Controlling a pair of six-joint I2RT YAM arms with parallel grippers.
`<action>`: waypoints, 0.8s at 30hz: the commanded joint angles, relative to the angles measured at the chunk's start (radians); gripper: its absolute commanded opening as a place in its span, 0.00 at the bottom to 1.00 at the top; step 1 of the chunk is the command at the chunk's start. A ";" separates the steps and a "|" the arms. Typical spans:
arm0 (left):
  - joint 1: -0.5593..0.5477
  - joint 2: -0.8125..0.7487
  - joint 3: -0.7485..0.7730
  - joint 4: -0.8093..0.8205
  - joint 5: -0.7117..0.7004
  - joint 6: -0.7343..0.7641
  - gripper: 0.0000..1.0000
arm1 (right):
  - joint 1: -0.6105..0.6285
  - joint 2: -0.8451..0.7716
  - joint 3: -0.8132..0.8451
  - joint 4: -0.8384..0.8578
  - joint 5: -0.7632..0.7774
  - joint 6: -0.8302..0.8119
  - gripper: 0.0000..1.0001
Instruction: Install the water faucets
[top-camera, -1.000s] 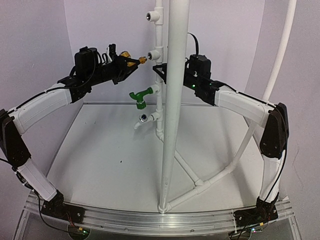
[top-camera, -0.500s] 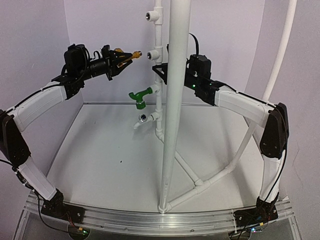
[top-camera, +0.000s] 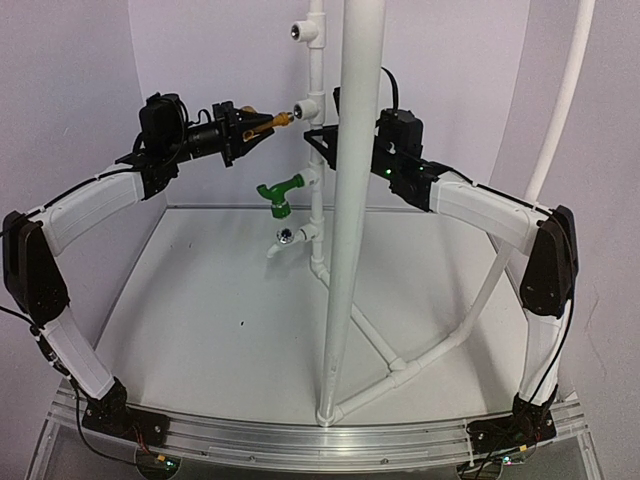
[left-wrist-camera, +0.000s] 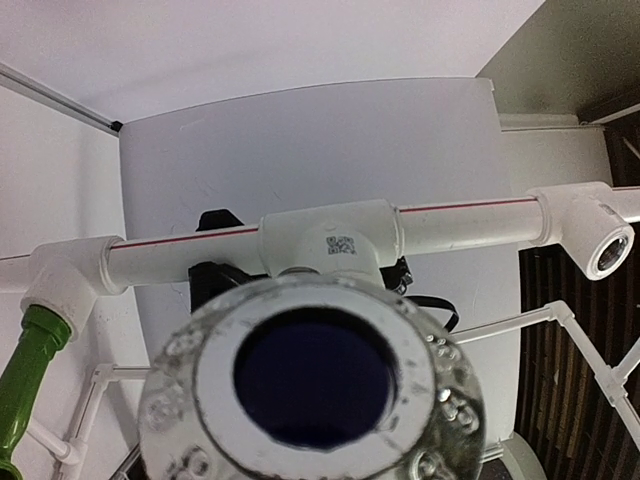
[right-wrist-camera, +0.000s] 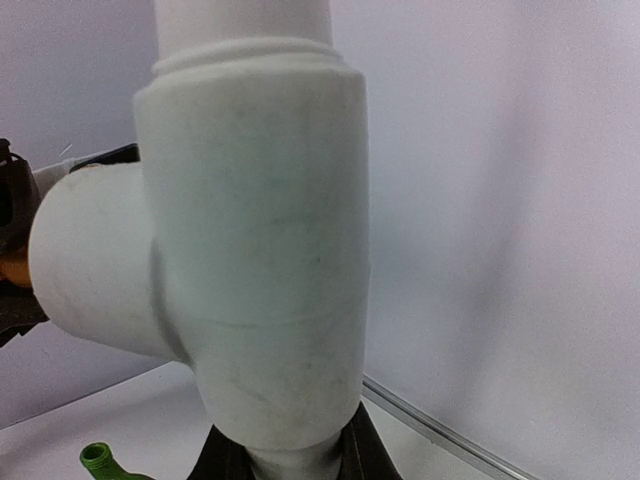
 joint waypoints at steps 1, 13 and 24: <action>-0.001 -0.004 0.065 0.102 0.034 -0.037 0.00 | 0.061 -0.077 -0.007 -0.010 -0.244 0.040 0.00; 0.000 -0.025 0.063 0.062 0.040 -0.033 0.00 | 0.063 -0.053 0.007 -0.039 -0.185 0.032 0.00; -0.004 -0.009 0.122 -0.005 0.051 -0.013 0.00 | 0.062 -0.040 0.019 -0.055 -0.188 0.031 0.00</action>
